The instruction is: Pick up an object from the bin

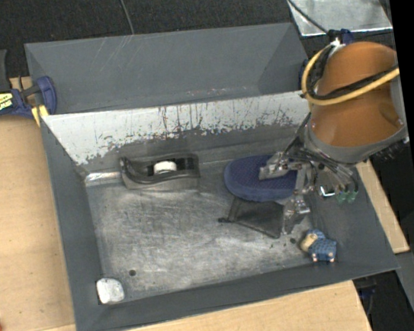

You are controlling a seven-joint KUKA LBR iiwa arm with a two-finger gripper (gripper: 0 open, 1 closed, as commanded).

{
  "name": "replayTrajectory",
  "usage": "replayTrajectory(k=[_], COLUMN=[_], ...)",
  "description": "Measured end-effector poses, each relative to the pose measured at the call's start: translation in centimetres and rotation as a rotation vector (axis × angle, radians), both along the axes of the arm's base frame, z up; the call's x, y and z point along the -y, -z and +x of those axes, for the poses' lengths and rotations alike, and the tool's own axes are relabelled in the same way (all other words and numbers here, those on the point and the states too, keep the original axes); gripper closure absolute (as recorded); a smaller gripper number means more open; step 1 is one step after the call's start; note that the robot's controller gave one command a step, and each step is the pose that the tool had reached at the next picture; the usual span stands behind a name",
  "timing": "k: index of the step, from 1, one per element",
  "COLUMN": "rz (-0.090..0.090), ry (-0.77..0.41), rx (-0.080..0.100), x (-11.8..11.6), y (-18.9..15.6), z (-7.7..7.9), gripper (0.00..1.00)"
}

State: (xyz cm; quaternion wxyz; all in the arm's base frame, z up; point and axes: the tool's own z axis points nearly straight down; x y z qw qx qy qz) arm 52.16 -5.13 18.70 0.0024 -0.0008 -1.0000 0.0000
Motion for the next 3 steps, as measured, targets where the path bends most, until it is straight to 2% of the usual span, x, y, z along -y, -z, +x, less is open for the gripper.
replayTrajectory(k=[1,2,3], rz=[0.001,-0.001,-0.002], ry=[0.081,0.079,-0.041], rx=[0.023,0.049,0.018], x=[0.0,0.0,0.8], y=[11.0,10.2,-4.0], z=[1.9,2.6,1.8], gripper=[0.0,1.0,1.0])
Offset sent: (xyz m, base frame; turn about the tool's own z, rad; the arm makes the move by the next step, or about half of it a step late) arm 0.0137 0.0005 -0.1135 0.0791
